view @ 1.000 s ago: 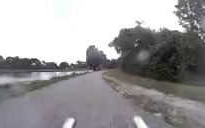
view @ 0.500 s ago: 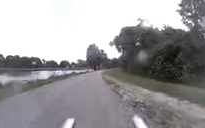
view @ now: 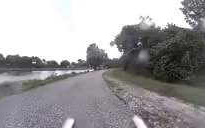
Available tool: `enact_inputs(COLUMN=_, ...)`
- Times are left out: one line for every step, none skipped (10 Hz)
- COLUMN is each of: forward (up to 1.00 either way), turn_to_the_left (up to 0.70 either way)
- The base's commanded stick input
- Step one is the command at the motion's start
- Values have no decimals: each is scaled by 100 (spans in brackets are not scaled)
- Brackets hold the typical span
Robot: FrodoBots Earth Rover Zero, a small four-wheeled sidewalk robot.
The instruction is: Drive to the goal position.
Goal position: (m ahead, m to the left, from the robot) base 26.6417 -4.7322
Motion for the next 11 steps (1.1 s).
enact_inputs(forward=85, turn_to_the_left=0)
enact_inputs(forward=85, turn_to_the_left=0)
enact_inputs(forward=85, turn_to_the_left=0)
enact_inputs(forward=85, turn_to_the_left=0)
enact_inputs(forward=85, turn_to_the_left=0)
enact_inputs(forward=85, turn_to_the_left=0)
enact_inputs(forward=85, turn_to_the_left=0)
enact_inputs(forward=85, turn_to_the_left=0)
enact_inputs(forward=85, turn_to_the_left=0)
enact_inputs(forward=85, turn_to_the_left=1)
enact_inputs(forward=85, turn_to_the_left=11)
